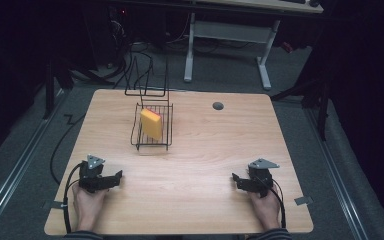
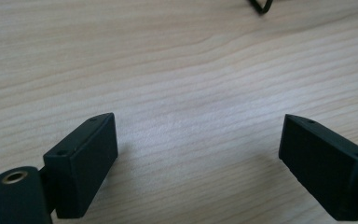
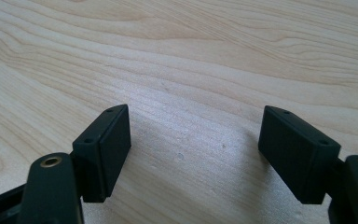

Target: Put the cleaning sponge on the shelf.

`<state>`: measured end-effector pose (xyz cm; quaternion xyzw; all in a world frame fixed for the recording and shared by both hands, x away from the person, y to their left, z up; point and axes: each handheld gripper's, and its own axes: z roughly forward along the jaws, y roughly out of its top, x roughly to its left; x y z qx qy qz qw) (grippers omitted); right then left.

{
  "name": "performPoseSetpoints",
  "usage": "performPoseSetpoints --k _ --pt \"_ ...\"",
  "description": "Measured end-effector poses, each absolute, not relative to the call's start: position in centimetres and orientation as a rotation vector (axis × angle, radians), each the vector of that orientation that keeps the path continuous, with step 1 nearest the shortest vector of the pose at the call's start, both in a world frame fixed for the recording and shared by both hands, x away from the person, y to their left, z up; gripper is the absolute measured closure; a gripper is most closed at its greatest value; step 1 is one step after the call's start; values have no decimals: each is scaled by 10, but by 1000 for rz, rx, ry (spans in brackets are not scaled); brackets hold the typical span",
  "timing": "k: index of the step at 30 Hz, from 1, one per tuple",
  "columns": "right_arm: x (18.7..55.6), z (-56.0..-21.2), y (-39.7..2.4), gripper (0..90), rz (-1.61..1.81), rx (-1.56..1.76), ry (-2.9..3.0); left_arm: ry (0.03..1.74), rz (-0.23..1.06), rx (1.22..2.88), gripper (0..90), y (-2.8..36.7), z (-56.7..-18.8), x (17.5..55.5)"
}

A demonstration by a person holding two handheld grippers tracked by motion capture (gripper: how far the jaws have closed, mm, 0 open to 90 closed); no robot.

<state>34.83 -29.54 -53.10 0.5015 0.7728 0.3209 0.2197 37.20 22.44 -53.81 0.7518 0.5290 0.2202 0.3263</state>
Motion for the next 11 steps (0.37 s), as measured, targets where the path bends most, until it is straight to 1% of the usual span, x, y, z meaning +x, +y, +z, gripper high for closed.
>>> performPoseSetpoints --k 11 --pt "348 -531 -295 255 886 1388 2138 1387 577 1972 121 225 -538 372"
